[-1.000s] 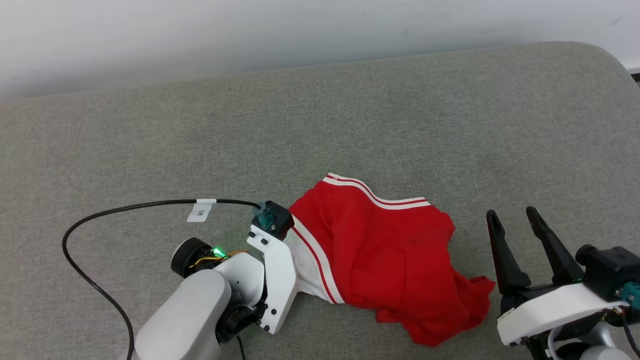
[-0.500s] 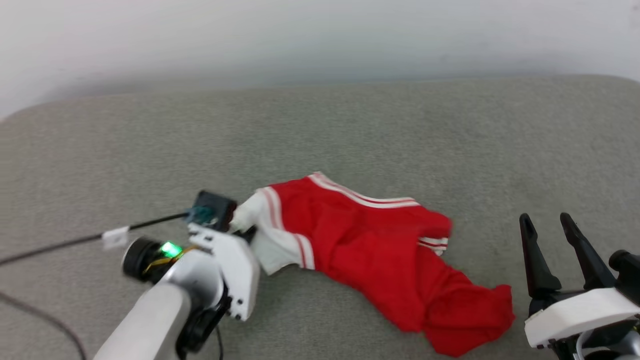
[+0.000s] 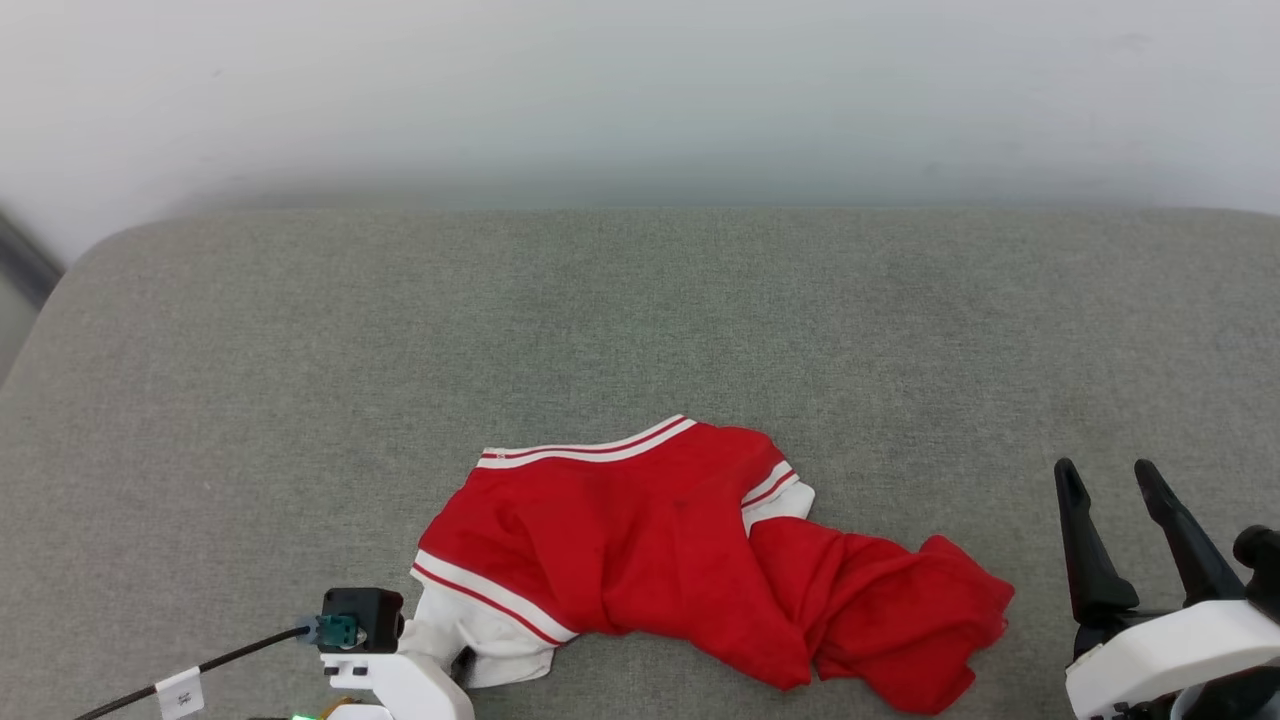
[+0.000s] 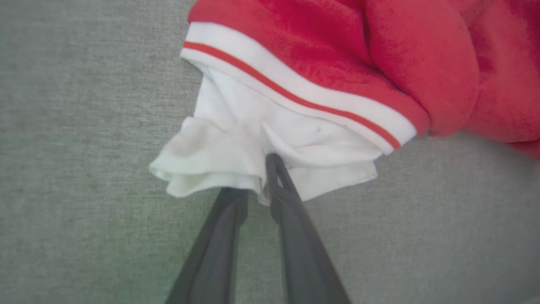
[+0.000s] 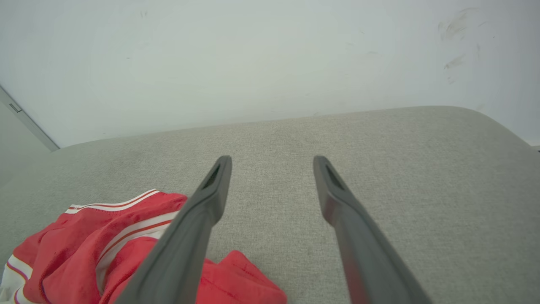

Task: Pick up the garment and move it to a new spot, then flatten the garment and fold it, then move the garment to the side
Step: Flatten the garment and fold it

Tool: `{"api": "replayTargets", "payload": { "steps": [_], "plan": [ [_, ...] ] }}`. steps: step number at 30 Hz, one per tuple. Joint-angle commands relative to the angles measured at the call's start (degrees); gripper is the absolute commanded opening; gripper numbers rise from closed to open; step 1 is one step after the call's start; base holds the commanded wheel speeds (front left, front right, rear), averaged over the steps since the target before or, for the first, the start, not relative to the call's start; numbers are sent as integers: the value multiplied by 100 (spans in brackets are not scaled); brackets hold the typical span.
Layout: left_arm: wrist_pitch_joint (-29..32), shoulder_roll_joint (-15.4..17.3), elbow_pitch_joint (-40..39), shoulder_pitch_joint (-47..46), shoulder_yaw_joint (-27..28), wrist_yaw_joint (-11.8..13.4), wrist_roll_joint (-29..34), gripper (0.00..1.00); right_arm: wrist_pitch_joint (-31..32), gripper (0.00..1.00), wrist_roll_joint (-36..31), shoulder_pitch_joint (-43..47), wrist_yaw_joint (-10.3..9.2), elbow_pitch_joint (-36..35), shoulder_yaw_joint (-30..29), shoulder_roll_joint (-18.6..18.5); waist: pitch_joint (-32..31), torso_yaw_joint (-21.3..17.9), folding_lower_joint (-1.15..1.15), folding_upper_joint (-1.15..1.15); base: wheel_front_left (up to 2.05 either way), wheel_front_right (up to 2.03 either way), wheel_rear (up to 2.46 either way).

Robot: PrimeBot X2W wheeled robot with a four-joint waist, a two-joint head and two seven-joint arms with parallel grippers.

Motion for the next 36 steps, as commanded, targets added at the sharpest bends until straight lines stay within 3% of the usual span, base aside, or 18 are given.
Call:
{"api": "replayTargets", "payload": {
  "steps": [1, 16, 21, 31, 36],
  "plan": [
    [-175, -51, 7, 29, 25, 37, 72, 100, 20, 100, 22, 66, 0, -19, -14, 11, -58, 5, 0, 0, 0, 0, 0],
    [-2502, -305, -682, -578, 316, 254, 862, 100, 396, 100, 102, 287, 0, 1, -106, 11, -384, -3, 0, 0, 0, 0, 0],
    [-2986, -369, -814, -681, 363, 322, 1025, 100, 637, 100, 103, 187, 0, 18, -62, 11, -288, 76, 0, 0, 0, 0, 0],
    [-3164, -487, -851, -914, 242, 320, 1115, 100, 3309, 100, 761, -215, 0, 449, 276, -902, 217, 517, 0, 0, 0, 0, 0],
    [-3212, -566, -789, -1047, 160, 283, 1153, 100, 4126, 100, 1061, -540, 0, 539, 631, -1199, 526, 697, 0, 0, 0, 0, 0]
  ]
}}
